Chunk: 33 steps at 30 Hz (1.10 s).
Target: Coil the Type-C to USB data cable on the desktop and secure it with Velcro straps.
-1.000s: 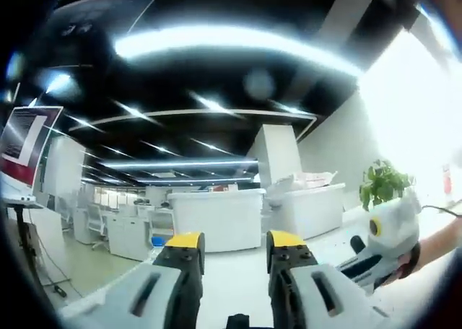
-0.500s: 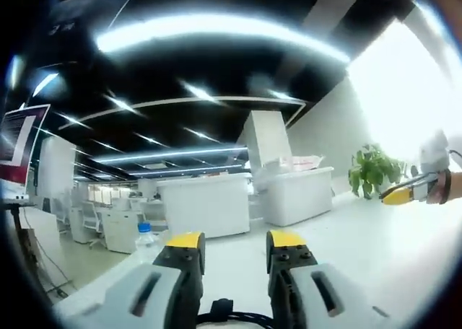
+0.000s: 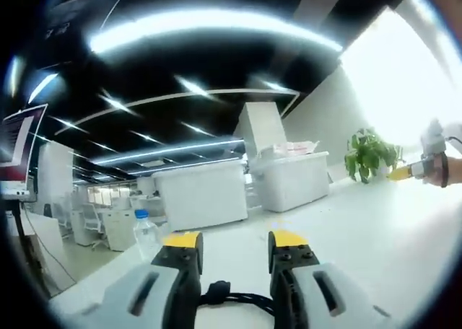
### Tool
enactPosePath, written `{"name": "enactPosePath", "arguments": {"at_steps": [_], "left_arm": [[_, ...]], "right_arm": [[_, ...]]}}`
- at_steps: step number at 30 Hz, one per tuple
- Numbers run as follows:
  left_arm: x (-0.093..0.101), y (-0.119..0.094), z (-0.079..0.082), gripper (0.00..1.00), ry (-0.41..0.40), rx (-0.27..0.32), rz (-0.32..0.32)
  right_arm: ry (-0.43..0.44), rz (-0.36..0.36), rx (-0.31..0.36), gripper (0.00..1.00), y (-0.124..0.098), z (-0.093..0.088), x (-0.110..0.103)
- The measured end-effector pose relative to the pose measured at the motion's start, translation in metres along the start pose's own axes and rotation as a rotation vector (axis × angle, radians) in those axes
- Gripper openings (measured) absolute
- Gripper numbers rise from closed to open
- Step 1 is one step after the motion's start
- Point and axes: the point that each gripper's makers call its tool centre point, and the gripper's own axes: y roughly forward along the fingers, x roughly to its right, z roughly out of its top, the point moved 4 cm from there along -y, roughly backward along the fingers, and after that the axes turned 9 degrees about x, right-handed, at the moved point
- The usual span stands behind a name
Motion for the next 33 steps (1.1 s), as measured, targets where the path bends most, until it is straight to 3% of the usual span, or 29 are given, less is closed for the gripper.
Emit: {"name": "enactPosePath", "arguments": {"at_steps": [4,7,11,18,20,23,33], "left_arm": [[0.001,-0.002,0.002,0.38,-0.013,0.013,0.005],[0.001,-0.002,0.005,0.38,-0.005,0.023,0.009],[0.001,-0.004,0.007,0.40,-0.058,0.027,0.021],[0.005,-0.005,0.008,0.47,-0.053,0.020,0.016],[0.006,-0.006,0.009,0.49,-0.099,0.020,0.013],[0.008,-0.008,0.009,0.50,-0.131,0.010,0.016],[0.005,-0.009,0.007,0.52,-0.073,0.018,0.051]], "right_arm": [[0.012,-0.026,0.033,0.44,-0.004,0.011,0.003],[-0.020,-0.036,0.059,0.45,-0.007,0.017,0.002],[-0.038,-0.037,0.076,0.48,-0.010,0.023,-0.001],[-0.080,-0.059,0.098,0.54,-0.016,0.032,-0.008],[-0.120,-0.088,0.117,0.55,-0.019,0.039,-0.006],[-0.111,-0.118,0.124,0.56,-0.023,0.044,-0.004],[-0.082,-0.169,0.111,0.64,-0.025,0.042,0.007]]}}
